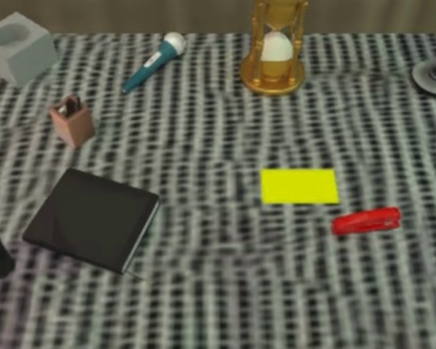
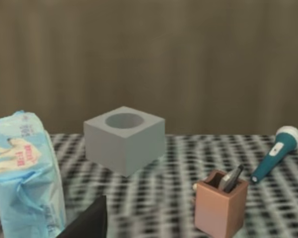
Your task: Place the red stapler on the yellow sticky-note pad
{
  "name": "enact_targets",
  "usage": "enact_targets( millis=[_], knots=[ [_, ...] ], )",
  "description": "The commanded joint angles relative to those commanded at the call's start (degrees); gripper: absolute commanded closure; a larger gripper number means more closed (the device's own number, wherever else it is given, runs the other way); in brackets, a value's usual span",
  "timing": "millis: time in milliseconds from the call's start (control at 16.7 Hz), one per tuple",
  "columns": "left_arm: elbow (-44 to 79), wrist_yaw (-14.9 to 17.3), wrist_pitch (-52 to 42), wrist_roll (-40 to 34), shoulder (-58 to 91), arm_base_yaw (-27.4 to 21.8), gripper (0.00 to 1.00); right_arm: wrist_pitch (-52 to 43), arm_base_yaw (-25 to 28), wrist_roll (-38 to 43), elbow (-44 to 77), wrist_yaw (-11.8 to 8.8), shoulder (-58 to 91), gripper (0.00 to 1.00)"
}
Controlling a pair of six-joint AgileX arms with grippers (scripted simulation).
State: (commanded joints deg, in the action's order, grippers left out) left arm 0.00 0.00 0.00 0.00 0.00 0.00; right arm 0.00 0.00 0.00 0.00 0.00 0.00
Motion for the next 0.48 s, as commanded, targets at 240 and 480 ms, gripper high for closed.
enact_targets(
  millis=[240, 480],
  knots=[
    [0.0, 0.0, 0.0, 0.0, 0.0, 0.0, 0.00, -1.3, 0.5, -1.6, 1.7, 0.0, 1.8, 0.00],
    [0.0, 0.0, 0.0, 0.0, 0.0, 0.0, 0.00, -8.8, 2.8, -10.3, 11.9, -0.1, 12.7, 0.00]
  ],
)
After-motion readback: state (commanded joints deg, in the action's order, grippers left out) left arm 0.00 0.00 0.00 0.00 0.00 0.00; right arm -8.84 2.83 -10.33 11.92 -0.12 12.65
